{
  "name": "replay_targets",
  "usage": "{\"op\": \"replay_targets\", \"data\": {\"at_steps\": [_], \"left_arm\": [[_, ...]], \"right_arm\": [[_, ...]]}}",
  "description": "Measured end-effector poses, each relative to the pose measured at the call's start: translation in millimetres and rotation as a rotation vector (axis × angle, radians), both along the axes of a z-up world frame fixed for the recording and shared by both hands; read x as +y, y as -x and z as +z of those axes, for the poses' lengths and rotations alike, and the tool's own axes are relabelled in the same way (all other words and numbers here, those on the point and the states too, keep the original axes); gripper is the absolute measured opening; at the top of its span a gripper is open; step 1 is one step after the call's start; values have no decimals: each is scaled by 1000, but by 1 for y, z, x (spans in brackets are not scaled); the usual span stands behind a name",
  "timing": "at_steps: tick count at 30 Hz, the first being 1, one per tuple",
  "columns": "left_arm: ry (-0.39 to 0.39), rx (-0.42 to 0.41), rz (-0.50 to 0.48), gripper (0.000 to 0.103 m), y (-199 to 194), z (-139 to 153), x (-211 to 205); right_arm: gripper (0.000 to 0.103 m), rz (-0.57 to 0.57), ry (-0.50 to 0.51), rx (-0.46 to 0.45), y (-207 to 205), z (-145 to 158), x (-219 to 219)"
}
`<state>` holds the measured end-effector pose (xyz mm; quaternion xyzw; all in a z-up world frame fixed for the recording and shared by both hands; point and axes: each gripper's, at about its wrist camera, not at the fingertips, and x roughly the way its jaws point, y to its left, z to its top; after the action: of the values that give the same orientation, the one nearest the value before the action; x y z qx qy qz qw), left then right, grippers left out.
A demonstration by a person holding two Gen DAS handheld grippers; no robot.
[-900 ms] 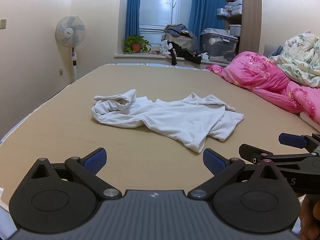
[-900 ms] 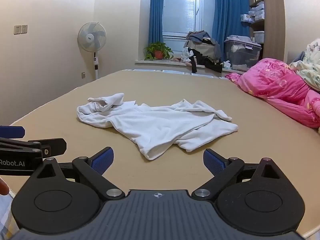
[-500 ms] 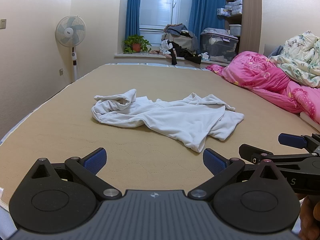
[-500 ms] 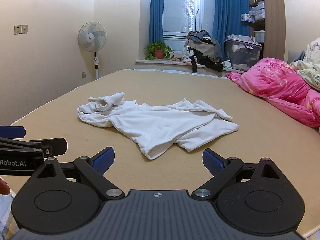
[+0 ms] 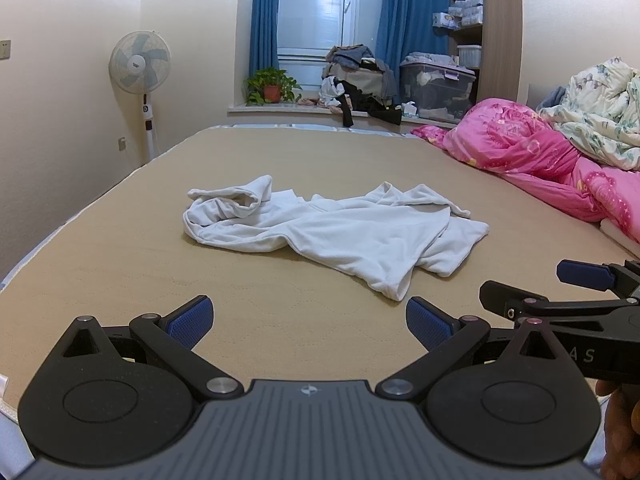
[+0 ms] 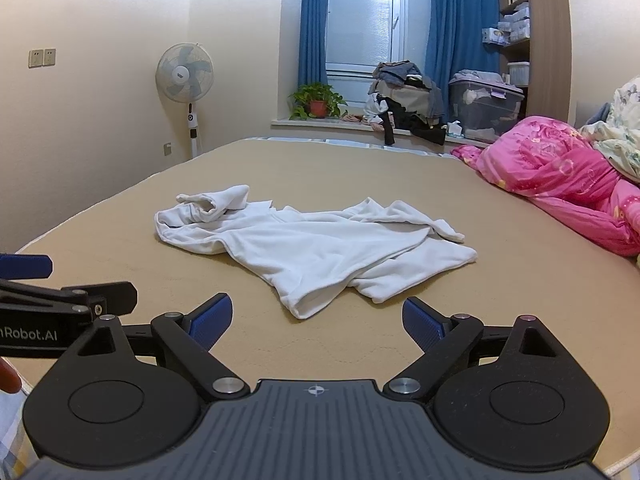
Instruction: Fold small clothes
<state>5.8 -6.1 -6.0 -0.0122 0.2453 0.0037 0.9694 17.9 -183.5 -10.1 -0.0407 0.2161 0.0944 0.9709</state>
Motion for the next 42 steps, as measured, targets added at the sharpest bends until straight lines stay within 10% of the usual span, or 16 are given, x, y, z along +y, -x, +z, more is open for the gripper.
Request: {"op": "replay_targets", "data": {"at_steps": [14,20,27,31,38,42], "left_arm": [[-4,-14,-4,103,1,0,3],[-13,7,16,100,-3,-8,6],[40,57,-21,42,-17,-24,9],[86,93,1,34,-44,-26,9],[242,191,38,35,-122,-35,-27],[229,248,31,62,-161,-58,-62]], "right_arm": [[89,-31,1,-28,0,4,-6],[88,-88,-50,-126,-25,51,-50],[69,-199,-104,-44,-68,30,-117],[64,-211,-198,-15,-82,24,-128],[64,-137,-119,-74,-84,26,-128],[67,-125,-150,-71,-81,30,-137]]}}
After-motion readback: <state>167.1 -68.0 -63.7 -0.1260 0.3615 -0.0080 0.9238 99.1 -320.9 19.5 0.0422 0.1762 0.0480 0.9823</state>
